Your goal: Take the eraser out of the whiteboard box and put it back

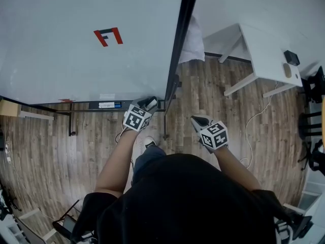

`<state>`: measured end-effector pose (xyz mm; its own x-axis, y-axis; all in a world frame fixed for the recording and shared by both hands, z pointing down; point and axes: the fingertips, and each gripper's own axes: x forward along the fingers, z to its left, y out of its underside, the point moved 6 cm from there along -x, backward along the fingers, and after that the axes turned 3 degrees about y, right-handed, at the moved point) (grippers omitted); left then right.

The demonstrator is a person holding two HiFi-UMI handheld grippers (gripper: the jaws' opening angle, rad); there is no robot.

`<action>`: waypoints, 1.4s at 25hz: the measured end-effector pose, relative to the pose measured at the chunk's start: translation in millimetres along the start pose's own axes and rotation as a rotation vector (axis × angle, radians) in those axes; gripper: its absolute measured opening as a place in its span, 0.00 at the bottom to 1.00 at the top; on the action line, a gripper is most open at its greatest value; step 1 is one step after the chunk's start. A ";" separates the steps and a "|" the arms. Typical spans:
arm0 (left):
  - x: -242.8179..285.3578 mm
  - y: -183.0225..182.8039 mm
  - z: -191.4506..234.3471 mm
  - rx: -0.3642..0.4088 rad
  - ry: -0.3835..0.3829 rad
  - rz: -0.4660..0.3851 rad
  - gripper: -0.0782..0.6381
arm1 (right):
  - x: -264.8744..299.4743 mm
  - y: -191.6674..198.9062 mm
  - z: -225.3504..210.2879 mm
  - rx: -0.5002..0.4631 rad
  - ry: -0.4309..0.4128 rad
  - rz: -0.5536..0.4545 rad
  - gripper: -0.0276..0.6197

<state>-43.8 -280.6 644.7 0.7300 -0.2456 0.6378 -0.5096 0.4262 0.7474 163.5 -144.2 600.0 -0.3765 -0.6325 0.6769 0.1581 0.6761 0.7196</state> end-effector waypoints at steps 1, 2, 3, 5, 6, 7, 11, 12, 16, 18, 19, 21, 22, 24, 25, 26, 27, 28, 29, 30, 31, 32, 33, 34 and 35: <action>-3.0 -1.1 -0.9 0.000 -0.005 -0.004 0.39 | -0.9 -0.4 0.6 -0.002 -0.003 -0.003 0.03; -6.1 -2.4 -2.1 0.001 -0.010 -0.008 0.39 | -1.9 -0.7 1.1 -0.004 -0.006 -0.006 0.03; -9.4 -3.8 -3.5 0.003 -0.015 -0.010 0.39 | -2.9 -0.8 1.4 -0.006 -0.008 -0.010 0.03; -16.1 -6.2 -6.3 0.009 -0.028 -0.014 0.39 | -5.3 -1.2 1.7 -0.011 -0.013 -0.016 0.03; -19.7 -7.1 -7.6 0.012 -0.035 -0.016 0.39 | -6.6 -1.5 2.0 -0.013 -0.015 -0.020 0.03; -23.3 -7.9 -8.9 0.013 -0.042 -0.019 0.39 | -7.9 -1.7 2.4 -0.015 -0.018 -0.024 0.03; -39.5 -11.3 -16.3 0.023 -0.073 -0.047 0.39 | -13.4 -2.8 3.5 -0.021 -0.029 -0.043 0.04; -43.9 -12.1 -18.9 0.027 -0.080 -0.058 0.39 | -15.0 -3.3 3.8 -0.023 -0.032 -0.048 0.03; -59.3 -13.5 -32.4 0.037 -0.099 -0.089 0.39 | -22.9 -7.3 6.6 -0.042 -0.043 -0.070 0.03; -66.4 -12.6 -40.3 0.039 -0.108 -0.097 0.39 | -27.0 -9.0 8.8 -0.053 -0.050 -0.080 0.04; -69.8 -12.1 -44.6 0.041 -0.113 -0.102 0.39 | -29.2 -9.4 10.1 -0.059 -0.053 -0.084 0.04; -77.2 -12.1 -53.1 0.050 -0.126 -0.119 0.39 | -34.2 -10.1 13.1 -0.072 -0.059 -0.093 0.03; -81.4 -12.6 -57.7 0.057 -0.133 -0.133 0.39 | -36.9 -10.2 14.9 -0.079 -0.063 -0.096 0.03; -90.2 -13.8 -68.0 0.073 -0.139 -0.167 0.39 | -42.9 -9.9 19.2 -0.093 -0.070 -0.103 0.03; -94.3 -14.2 -73.6 0.082 -0.138 -0.181 0.39 | -46.0 -9.8 20.9 -0.100 -0.072 -0.106 0.03; -97.8 -14.3 -79.3 0.092 -0.136 -0.192 0.39 | -48.9 -9.8 22.1 -0.106 -0.074 -0.110 0.03; -100.6 -14.1 -84.9 0.102 -0.133 -0.197 0.39 | -51.7 -9.8 22.8 -0.110 -0.075 -0.114 0.03; -102.8 -13.7 -90.4 0.110 -0.131 -0.200 0.39 | -54.5 -9.5 23.0 -0.114 -0.076 -0.117 0.03; -104.8 -13.0 -95.7 0.117 -0.129 -0.200 0.39 | -57.2 -9.0 22.8 -0.117 -0.076 -0.120 0.03; -106.7 -12.1 -100.7 0.122 -0.129 -0.201 0.39 | -60.0 -8.2 22.7 -0.121 -0.076 -0.122 0.03; -108.7 -10.8 -105.4 0.127 -0.130 -0.203 0.38 | -62.7 -7.3 22.9 -0.125 -0.077 -0.123 0.03; -110.8 -9.0 -109.8 0.134 -0.132 -0.207 0.38 | -65.4 -6.5 23.6 -0.130 -0.078 -0.123 0.04; -113.1 -7.2 -114.1 0.140 -0.134 -0.213 0.37 | -67.8 -5.8 24.8 -0.136 -0.080 -0.124 0.03; -115.5 -5.9 -118.4 0.146 -0.136 -0.221 0.36 | -69.8 -5.5 26.0 -0.142 -0.083 -0.125 0.03; -117.8 -5.0 -122.4 0.151 -0.138 -0.230 0.35 | -71.7 -5.4 27.3 -0.147 -0.086 -0.128 0.03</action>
<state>-71.5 -147.2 543.0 0.7707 -0.4407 0.4601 -0.4074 0.2143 0.8877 164.7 -92.2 543.3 -0.4772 -0.6709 0.5676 0.2333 0.5259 0.8179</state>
